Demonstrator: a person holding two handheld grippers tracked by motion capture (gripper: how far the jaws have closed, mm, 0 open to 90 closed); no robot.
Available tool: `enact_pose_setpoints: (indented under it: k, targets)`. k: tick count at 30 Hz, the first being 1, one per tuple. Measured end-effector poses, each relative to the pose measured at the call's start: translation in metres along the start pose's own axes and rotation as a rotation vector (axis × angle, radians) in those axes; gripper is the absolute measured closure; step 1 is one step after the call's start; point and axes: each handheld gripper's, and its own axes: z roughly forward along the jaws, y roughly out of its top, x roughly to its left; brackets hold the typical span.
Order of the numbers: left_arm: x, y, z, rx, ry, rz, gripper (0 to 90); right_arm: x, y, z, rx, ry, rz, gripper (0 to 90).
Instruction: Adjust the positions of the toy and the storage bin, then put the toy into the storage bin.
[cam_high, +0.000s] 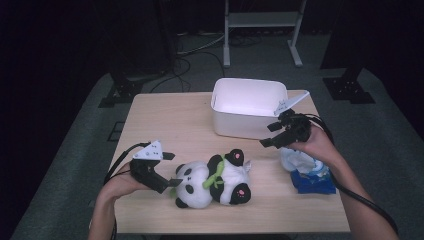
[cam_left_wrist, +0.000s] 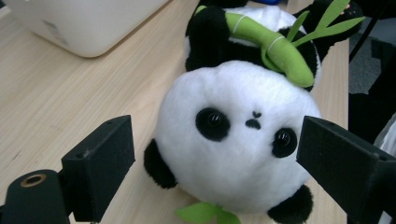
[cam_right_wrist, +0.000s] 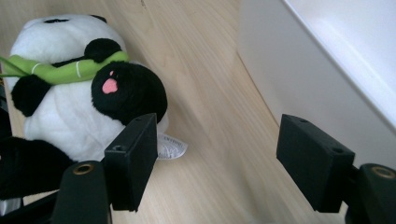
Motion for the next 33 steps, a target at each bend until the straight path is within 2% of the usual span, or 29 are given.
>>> enact_pose_setpoints:
  k: [14, 33]
  targets:
    - [0.007, -0.009, -0.012, -0.017, 0.031, -0.03, 9.4, -0.005, 0.033, 0.02, 0.03, 0.019, -0.044, 27.3]
    - [0.013, -0.016, -0.018, -0.025, 0.036, -0.049, 9.3, -0.018, 0.072, 0.041, 0.057, 0.03, -0.092, 28.7]
